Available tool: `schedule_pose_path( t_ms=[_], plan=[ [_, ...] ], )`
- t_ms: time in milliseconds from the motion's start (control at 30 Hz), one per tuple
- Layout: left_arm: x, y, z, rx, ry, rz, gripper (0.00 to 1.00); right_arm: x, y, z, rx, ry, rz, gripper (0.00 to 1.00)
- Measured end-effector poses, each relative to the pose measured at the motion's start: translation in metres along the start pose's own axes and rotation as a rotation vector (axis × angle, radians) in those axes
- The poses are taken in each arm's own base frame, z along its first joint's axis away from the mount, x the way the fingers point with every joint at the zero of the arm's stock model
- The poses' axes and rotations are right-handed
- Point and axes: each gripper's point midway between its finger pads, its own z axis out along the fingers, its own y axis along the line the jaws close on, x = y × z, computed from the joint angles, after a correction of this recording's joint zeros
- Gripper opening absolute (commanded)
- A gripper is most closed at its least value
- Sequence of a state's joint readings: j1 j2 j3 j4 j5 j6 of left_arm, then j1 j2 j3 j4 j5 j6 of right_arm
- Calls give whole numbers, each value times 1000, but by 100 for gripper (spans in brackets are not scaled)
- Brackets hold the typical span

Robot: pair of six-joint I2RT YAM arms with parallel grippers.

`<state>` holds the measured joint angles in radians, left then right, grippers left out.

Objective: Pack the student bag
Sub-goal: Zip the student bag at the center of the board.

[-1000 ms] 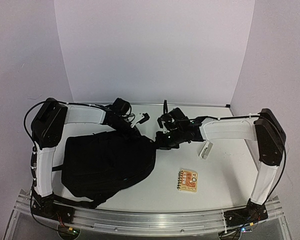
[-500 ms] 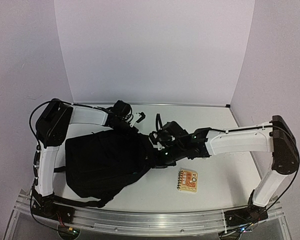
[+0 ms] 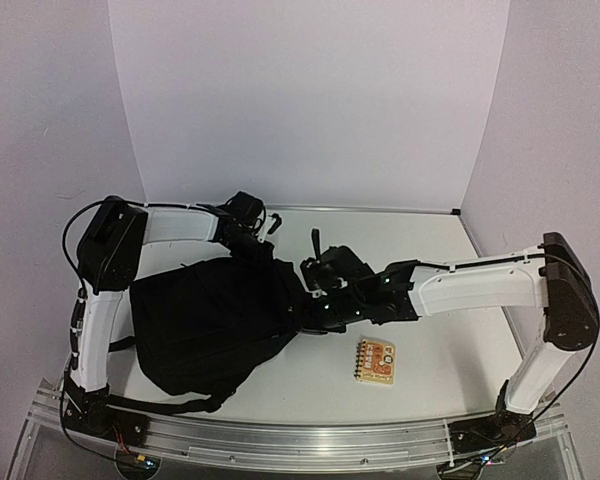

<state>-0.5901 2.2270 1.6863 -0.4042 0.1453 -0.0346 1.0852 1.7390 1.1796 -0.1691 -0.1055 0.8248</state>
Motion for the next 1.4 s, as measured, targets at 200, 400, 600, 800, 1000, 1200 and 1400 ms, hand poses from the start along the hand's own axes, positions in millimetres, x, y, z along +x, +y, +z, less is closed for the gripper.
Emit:
schedule_pose_path(
  t_ms=[200,400,600,800,1000,1200,1400],
  plan=[
    [-11,15,-27,-30,-29,-152,65,8,3,1,1,7,-3,0],
    [-30,-8,-95,33,-123,-319,73,10,5,1,-3,13,-8,0],
    [-29,-81,-118,229,-124,-375,77,11,5,1,-3,14,-8,0],
    [-3,-126,-103,354,-2,-426,78,17,-2,3,12,25,-8,0],
    [17,-137,-80,375,85,-466,76,21,-8,5,21,31,-8,0],
    [36,-141,-62,356,152,-480,59,22,-10,6,25,32,-5,0],
    [36,-152,-56,381,169,-487,18,22,-10,6,26,30,-4,0]
  ],
)
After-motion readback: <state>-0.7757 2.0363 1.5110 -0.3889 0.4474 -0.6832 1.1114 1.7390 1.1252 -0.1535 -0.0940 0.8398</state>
